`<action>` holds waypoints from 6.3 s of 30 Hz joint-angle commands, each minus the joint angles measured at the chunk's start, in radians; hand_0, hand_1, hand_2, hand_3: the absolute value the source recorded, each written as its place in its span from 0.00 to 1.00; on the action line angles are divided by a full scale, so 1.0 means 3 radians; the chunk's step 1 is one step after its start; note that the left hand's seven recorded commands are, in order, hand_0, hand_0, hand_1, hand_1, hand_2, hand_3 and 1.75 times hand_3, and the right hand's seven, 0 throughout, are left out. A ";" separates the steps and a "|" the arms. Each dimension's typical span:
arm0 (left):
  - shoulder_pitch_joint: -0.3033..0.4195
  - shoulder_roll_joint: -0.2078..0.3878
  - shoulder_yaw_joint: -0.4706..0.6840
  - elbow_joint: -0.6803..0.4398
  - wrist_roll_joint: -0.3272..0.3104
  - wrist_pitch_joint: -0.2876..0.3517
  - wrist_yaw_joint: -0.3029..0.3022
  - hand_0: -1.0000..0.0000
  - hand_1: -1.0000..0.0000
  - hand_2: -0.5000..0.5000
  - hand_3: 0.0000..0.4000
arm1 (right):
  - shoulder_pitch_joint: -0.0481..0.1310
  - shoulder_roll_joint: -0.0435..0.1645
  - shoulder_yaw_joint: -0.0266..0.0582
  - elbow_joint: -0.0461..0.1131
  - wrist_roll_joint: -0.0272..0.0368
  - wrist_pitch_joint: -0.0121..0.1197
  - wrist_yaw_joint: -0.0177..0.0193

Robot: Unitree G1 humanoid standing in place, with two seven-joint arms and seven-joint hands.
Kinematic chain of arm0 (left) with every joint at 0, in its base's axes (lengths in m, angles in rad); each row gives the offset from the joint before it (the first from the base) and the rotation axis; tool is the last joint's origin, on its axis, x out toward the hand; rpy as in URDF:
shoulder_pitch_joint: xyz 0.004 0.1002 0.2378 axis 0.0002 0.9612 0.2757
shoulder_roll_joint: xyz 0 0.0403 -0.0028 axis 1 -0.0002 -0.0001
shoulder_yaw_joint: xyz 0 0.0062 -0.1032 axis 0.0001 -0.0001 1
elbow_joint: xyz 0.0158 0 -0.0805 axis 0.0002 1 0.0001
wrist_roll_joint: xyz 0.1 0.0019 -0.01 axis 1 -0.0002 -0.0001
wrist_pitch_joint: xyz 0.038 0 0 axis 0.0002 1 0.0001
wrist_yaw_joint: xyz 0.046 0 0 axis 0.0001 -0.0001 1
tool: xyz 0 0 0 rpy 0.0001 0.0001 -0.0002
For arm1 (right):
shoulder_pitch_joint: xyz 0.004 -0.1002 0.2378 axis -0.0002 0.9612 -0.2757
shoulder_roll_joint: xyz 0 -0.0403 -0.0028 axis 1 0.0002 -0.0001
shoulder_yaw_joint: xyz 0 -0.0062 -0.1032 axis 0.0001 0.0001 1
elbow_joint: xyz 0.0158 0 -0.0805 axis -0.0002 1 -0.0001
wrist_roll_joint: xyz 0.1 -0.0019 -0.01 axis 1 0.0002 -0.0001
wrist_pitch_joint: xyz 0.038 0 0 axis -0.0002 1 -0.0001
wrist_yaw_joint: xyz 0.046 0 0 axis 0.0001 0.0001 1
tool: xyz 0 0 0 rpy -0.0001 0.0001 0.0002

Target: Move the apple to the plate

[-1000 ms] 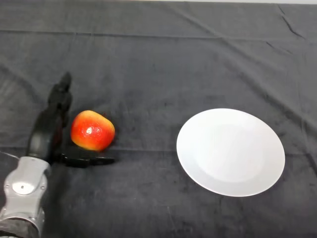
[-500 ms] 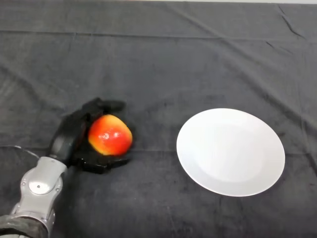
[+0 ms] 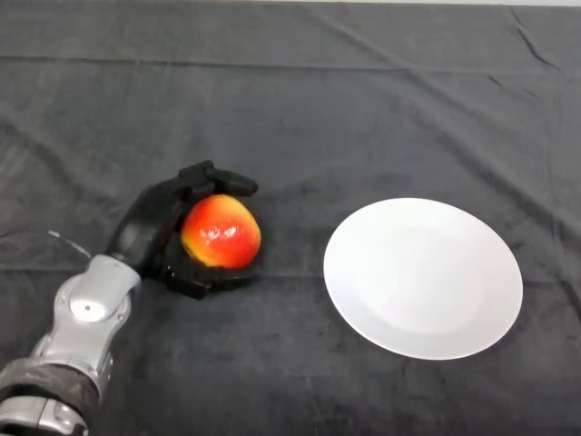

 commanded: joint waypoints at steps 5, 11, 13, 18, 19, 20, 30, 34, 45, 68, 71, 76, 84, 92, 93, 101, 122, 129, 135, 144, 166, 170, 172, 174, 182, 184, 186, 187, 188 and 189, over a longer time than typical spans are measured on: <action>-0.0315 -0.0101 -0.0155 -0.0077 0.0144 -0.0032 0.0029 0.00 0.01 0.50 1.00 | 0.0276 0.0167 0.0089 0.0115 -0.0068 0.0061 0.0057; -0.0431 -0.0261 -0.0314 -0.0087 0.0219 -0.0088 0.0082 0.00 0.00 0.50 1.00 | 0.0275 0.0167 0.0090 0.0118 -0.0069 0.0060 0.0057; -0.0465 -0.0316 -0.0383 -0.0086 0.0244 -0.0103 0.0097 0.00 0.00 0.50 1.00 | 0.0274 0.0166 0.0090 0.0120 -0.0069 0.0059 0.0057; -0.0542 -0.0467 -0.0630 -0.0071 0.0291 -0.0147 0.0121 0.00 0.00 0.50 1.00 | 0.0272 0.0166 0.0090 0.0123 -0.0070 0.0057 0.0056; -0.0552 -0.0489 -0.0689 -0.0067 0.0294 -0.0161 0.0117 0.00 0.00 0.50 1.00 | 0.0272 0.0166 0.0090 0.0124 -0.0070 0.0057 0.0056; -0.0562 -0.0506 -0.0740 -0.0063 0.0293 -0.0172 0.0111 0.00 0.00 0.50 1.00 | 0.0271 0.0166 0.0090 0.0125 -0.0070 0.0057 0.0056; -0.0687 -0.0635 -0.1380 -0.0071 0.0226 -0.0203 0.0038 0.00 0.00 0.50 1.00 | 0.0266 0.0166 0.0092 0.0135 -0.0072 0.0051 0.0055; -0.0709 -0.0645 -0.1633 -0.0110 0.0183 -0.0198 0.0010 0.00 0.00 0.50 1.00 | 0.0264 0.0166 0.0092 0.0140 -0.0073 0.0049 0.0054; -0.0731 -0.0590 -0.2106 -0.0198 0.0041 -0.0128 -0.0070 1.00 0.11 0.94 0.89 | 0.0258 0.0166 0.0094 0.0152 -0.0075 0.0043 0.0052; -0.0744 -0.0421 -0.2048 -0.0123 -0.0281 -0.0050 -0.0117 1.00 1.00 0.50 0.00 | 0.0251 0.0167 0.0097 0.0167 -0.0077 0.0034 0.0049; -0.0742 -0.0386 -0.1981 -0.0101 -0.0318 -0.0064 -0.0128 1.00 1.00 0.50 0.00 | 0.0250 0.0167 0.0097 0.0168 -0.0078 0.0033 0.0049; -0.0713 -0.0309 -0.1864 -0.0060 -0.0357 -0.0104 -0.0135 1.00 1.00 0.50 0.00 | 0.0250 0.0167 0.0097 0.0170 -0.0078 0.0032 0.0048; -0.0645 -0.0142 -0.1636 0.0010 -0.0411 -0.0165 -0.0169 1.00 1.00 0.50 0.00 | 0.0250 0.0167 0.0098 0.0171 -0.0078 0.0031 0.0048; -0.0566 0.0012 -0.1378 0.0075 -0.0478 -0.0174 -0.0203 1.00 1.00 0.50 0.00 | 0.0250 0.0167 0.0098 0.0171 -0.0077 0.0031 0.0048; -0.0551 0.0037 -0.1342 0.0082 -0.0490 -0.0175 -0.0213 1.00 1.00 0.50 0.00 | 0.0250 0.0167 0.0098 0.0171 -0.0077 0.0031 0.0048; -0.0403 0.0270 -0.1042 0.0133 -0.0596 -0.0168 -0.0284 1.00 1.00 0.50 0.00 | 0.0251 0.0167 0.0098 0.0169 -0.0077 0.0031 0.0048; 0.0059 0.0617 -0.0305 0.0204 -0.0869 -0.0023 -0.0321 1.00 1.00 0.50 0.00 | 0.0255 0.0167 0.0097 0.0160 -0.0075 0.0035 0.0049; 0.0270 0.0740 -0.0059 0.0230 -0.0975 0.0053 -0.0350 1.00 1.00 0.50 0.00 | 0.0258 0.0167 0.0096 0.0155 -0.0074 0.0037 0.0049; 0.0399 0.0795 0.0128 0.0252 -0.1051 0.0155 -0.0334 1.00 1.00 0.50 0.00 | 0.0260 0.0167 0.0096 0.0152 -0.0073 0.0039 0.0050; 0.0574 0.0834 0.0507 0.0247 -0.1309 0.0293 -0.0405 1.00 1.00 0.50 0.00 | 0.0262 0.0167 0.0095 0.0146 -0.0072 0.0042 0.0051; 0.0766 0.1043 0.1374 0.0187 -0.1877 0.0539 -0.0653 1.00 1.00 0.50 0.00 | 0.0264 0.0166 0.0094 0.0141 -0.0071 0.0046 0.0052; 0.0768 0.1104 0.1508 0.0205 -0.1953 0.0630 -0.0645 1.00 1.00 0.50 0.00 | 0.0263 0.0166 0.0094 0.0142 -0.0072 0.0045 0.0052; 0.0771 0.1140 0.1581 0.0212 -0.1994 0.0671 -0.0639 1.00 1.00 0.50 0.00 | 0.0263 0.0166 0.0094 0.0143 -0.0072 0.0045 0.0052; 0.0776 0.1176 0.1654 0.0218 -0.2035 0.0706 -0.0631 1.00 1.00 0.50 0.00 | 0.0263 0.0166 0.0095 0.0144 -0.0072 0.0045 0.0052; 0.0829 0.1297 0.1940 0.0244 -0.2183 0.0776 -0.0550 1.00 1.00 0.50 0.00 | 0.0260 0.0166 0.0095 0.0149 -0.0073 0.0043 0.0052; 0.0848 0.1327 0.2010 0.0252 -0.2218 0.0787 -0.0519 1.00 1.00 0.50 0.00 | 0.0259 0.0166 0.0095 0.0150 -0.0073 0.0042 0.0051; 0.0867 0.1353 0.2079 0.0261 -0.2250 0.0793 -0.0482 1.00 1.00 0.50 0.00 | 0.0259 0.0166 0.0095 0.0152 -0.0073 0.0042 0.0051; 0.0879 0.1366 0.2114 0.0266 -0.2266 0.0795 -0.0461 1.00 1.00 0.50 0.00 | 0.0258 0.0166 0.0096 0.0152 -0.0073 0.0041 0.0051; 0.0892 0.1380 0.2150 0.0272 -0.2281 0.0796 -0.0439 1.00 1.00 0.50 0.00 | 0.0258 0.0166 0.0096 0.0153 -0.0074 0.0041 0.0051; 0.0904 0.1391 0.2181 0.0278 -0.2295 0.0797 -0.0418 1.00 1.00 0.50 0.00 | 0.0257 0.0166 0.0096 0.0154 -0.0074 0.0041 0.0051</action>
